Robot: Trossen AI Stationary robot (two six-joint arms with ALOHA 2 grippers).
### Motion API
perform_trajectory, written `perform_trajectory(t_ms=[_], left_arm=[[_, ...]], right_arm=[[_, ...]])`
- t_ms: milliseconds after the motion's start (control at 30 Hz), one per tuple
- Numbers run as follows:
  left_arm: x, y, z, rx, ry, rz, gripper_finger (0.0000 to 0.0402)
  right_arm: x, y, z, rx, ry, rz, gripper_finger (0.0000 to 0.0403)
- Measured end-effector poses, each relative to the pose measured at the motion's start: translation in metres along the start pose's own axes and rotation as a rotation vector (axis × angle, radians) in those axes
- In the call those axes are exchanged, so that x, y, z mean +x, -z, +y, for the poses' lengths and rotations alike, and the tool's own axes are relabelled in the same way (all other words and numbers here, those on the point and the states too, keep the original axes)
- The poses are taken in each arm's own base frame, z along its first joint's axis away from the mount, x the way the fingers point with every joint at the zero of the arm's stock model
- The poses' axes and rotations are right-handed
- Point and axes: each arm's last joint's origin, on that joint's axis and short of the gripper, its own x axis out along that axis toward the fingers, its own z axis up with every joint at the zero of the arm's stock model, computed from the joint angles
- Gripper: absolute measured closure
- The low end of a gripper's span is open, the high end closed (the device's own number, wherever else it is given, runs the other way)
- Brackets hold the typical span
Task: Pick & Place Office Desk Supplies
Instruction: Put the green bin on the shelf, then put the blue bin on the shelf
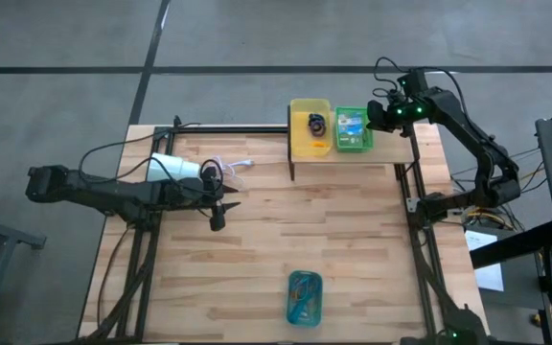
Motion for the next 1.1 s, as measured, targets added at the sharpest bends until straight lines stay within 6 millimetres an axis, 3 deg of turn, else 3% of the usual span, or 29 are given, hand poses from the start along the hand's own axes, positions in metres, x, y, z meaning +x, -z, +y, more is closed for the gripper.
perform_trajectory(t_ms=[367,767,1100], left_arm=[[0.0,0.0,0.0,0.0,0.0,0.0,0.0212],[0.0,0.0,0.0,0.0,0.0,0.0,0.0212],[0.0,0.0,0.0,0.0,0.0,0.0,0.0212]], right_arm=[[-0.001,0.001,0.001,-0.06,-0.007,-0.004,0.0385],[0.0,0.001,0.002,-0.057,-0.008,-0.001,0.0305],[-0.013,0.005,0.007,-0.078,-0.035,-0.04,0.027]])
